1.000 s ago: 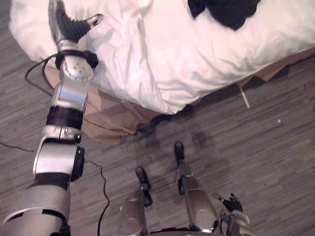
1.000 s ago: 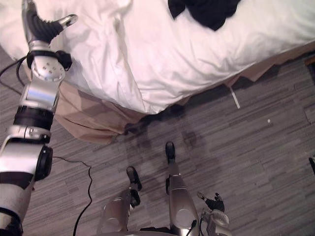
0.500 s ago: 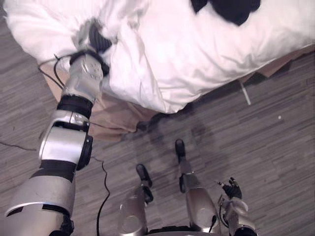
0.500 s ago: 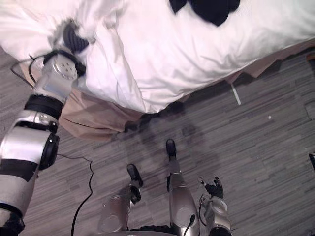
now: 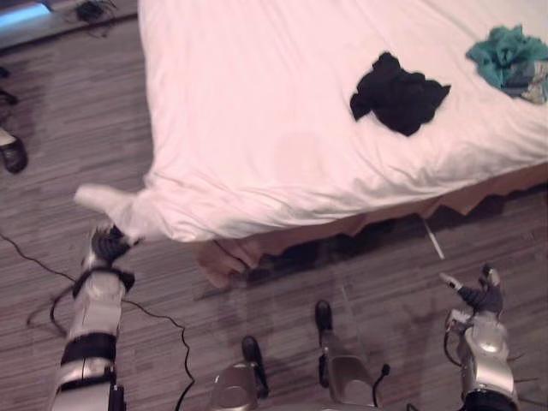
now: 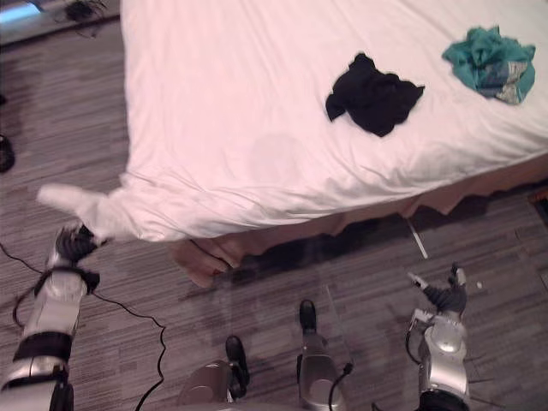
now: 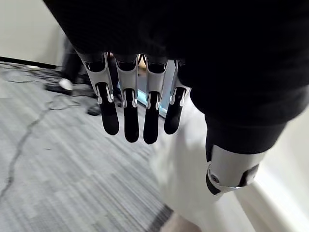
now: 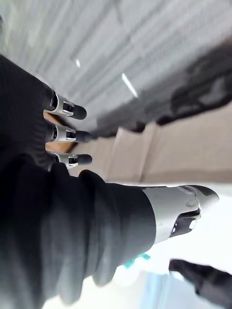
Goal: Tidy the bed and pick cloth on bed and put in laundry
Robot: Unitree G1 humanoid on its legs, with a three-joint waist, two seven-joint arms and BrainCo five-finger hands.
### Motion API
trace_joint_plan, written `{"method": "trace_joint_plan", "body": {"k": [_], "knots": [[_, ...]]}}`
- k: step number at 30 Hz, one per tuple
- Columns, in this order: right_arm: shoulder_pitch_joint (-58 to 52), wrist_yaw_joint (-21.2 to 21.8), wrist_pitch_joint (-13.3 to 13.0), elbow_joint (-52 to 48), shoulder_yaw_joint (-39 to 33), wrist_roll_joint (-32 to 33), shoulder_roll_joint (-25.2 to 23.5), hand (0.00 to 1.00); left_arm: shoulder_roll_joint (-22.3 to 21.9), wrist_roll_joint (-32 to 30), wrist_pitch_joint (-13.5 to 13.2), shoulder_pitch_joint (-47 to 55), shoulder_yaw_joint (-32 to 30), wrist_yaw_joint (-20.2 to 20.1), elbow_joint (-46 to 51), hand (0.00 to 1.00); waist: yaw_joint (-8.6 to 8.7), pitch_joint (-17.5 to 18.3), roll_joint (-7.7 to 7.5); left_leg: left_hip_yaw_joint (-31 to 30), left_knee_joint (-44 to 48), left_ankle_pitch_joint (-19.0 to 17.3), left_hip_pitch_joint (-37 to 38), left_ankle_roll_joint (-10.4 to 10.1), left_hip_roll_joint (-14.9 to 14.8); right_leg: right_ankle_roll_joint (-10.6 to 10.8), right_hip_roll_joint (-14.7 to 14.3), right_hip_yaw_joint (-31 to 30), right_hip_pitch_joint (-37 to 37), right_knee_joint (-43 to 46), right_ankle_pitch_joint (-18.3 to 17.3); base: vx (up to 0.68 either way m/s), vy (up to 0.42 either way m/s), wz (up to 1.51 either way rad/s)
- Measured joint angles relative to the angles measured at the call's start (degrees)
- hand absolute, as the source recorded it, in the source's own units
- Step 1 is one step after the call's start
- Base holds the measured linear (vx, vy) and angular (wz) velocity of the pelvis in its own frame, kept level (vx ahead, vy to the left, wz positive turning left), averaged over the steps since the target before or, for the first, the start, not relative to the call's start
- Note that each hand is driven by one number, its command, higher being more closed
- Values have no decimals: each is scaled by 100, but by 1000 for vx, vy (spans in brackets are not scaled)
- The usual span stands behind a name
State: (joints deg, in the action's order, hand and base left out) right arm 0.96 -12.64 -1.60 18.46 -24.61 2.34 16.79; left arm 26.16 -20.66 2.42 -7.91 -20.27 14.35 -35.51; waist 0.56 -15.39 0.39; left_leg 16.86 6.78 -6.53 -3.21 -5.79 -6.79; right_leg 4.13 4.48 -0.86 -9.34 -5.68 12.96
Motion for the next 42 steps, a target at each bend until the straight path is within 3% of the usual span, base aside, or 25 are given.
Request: {"method": "trace_joint_plan", "body": {"k": [3, 8, 9, 12, 14, 17, 23, 26, 29, 31, 35, 36, 37, 38, 40, 42], "knots": [[436, -64, -35, -152, 281, -61, 276, 100, -319, 383, 8, 524, -329, 268, -176, 0, -141, 39, -28, -129, -82, 86, -27, -39, 55, -15, 50, 109, -3, 0, -51, -60, -5, 20], [1739, -212, -87, -183, 1230, -105, 571, 100, -991, 1084, -32, 972, -510, 468, -933, 0, -233, 11, -41, -303, -237, 302, -225, -40, 106, -28, 107, 286, -172, 1, -39, -56, -15, 21], [2068, -222, -115, -162, 1433, -107, 657, 100, -1155, 1224, -35, 959, -511, 469, -1026, 0, -314, -56, -39, -343, -237, 347, -259, -54, 117, -15, 119, 322, -233, 1, -1, -42, -23, 29], [3372, -279, -215, 268, 1868, -79, 796, 100, -1364, 1452, -58, 883, -506, 469, -1128, 0, -340, -483, -24, -591, -156, 475, -539, -30, 115, -32, 149, 561, -332, 2, 53, -67, -10, 37], [4167, -371, -224, 689, 2077, -51, 1015, 100, -1439, 1562, -57, 765, -491, 485, -1126, 0, -488, -679, -9, -656, -91, 530, -804, -77, 123, -45, 163, 613, -547, 4, 114, -72, -9, 31], [5209, -494, -218, 1619, 2350, 189, 1327, 100, -1469, 1666, -68, 497, -156, 596, -1130, 0, -658, -897, 129, -946, -42, 681, -1335, -66, 123, -51, 179, 904, -907, 66, 132, -48, 1, 48], [5863, -734, -252, 2911, 2492, 502, 1354, 100, -1550, 1796, -180, -239, 738, 683, -1132, 0, -932, -1080, 383, -1410, -101, 898, -1936, -34, 154, -107, 206, 1355, -1281, 93, 178, -4, 19, 43], [6109, -782, -323, 3146, 2495, 610, 1265, 100, -1676, 1870, -193, -515, 1036, 724, -1124, 0, -917, -1141, 410, -1498, -139, 933, -1944, -12, 209, -92, 248, 1365, -1290, 97, 190, 17, 60, 5], [6105, -784, -423, 3063, 2508, 672, 1013, 100, -1754, 1889, -289, -770, 1240, 750, -1126, 0, -912, -1144, 416, -1501, -218, 939, -1886, -18, 201, -77, 237, 1346, -1285, 109, 178, 14, 29, -4], [5960, -733, -474, 2689, 2739, 931, 562, 100, -1829, 1888, -298, -843, 1351, 837, -1128, 0, -893, -1148, 425, -1480, -303, 965, -1741, -59, 148, -37, 185, 1330, -1199, 105, 143, 12, -29, -14], [5500, -314, -577, 1927, 3549, 1703, -535, 100, -1934, 1883, -294, -842, 1471, 863, -1126, 0, -870, -1149, 426, -1453, -556, 1024, -1330, -152, 49, -178, 39, 1353, -876, 21, 47, 32, -45, -7], [5342, -74, -589, 1794, 3984, 2042, -1047, 100, -1933, 1878, -294, -841, 1556, 866, -1099, 0, -873, -1149, 426, -1456, -665, 1056, -1188, -203, -27, -231, -25, 1383, -779, 11, 13, 41, -46, 2], [5287, 24, -591, 1790, 4153, 2197, -1250, 100, -1935, 1875, -294, -845, 1579, 866, -1085, 0, -873, -1149, 426, -1464, -696, 1064, -1150, -215, -37, -268, -45, 1412, -740, 10, -14, 65, -65, 18], [5092, 303, -588, 1748, 4558, 2665, -1830, 100, -1973, 1872, -293, -836, 1627, 864, -962, 0, -870, -1154, 436, -1506, -766, 1094, -1034, -261, -115, -329, -118, 1511, -600, 10, -40, 55, -43, 19], [5004, 408, -590, 1541, 4626, 2898, -2140, 100, -2030, 1866, -291, -832, 1632, 861, -889, 0, -913, -1153, 434, -1531, -825, 1133, -926, -273, -140, -365, -140, 1563, -486, 10, -67, 67, 0, 19], [5020, 419, -753, 1020, 4471, 2993, -2209, 100, -2072, 1842, -283, -777, 1640, 849, -873, 0, -925, -1147, 424, -1525, -840, 1139, -794, -271, -116, -370, -119, 1568, -359, 9, -71, 46, 49, 7]]}}
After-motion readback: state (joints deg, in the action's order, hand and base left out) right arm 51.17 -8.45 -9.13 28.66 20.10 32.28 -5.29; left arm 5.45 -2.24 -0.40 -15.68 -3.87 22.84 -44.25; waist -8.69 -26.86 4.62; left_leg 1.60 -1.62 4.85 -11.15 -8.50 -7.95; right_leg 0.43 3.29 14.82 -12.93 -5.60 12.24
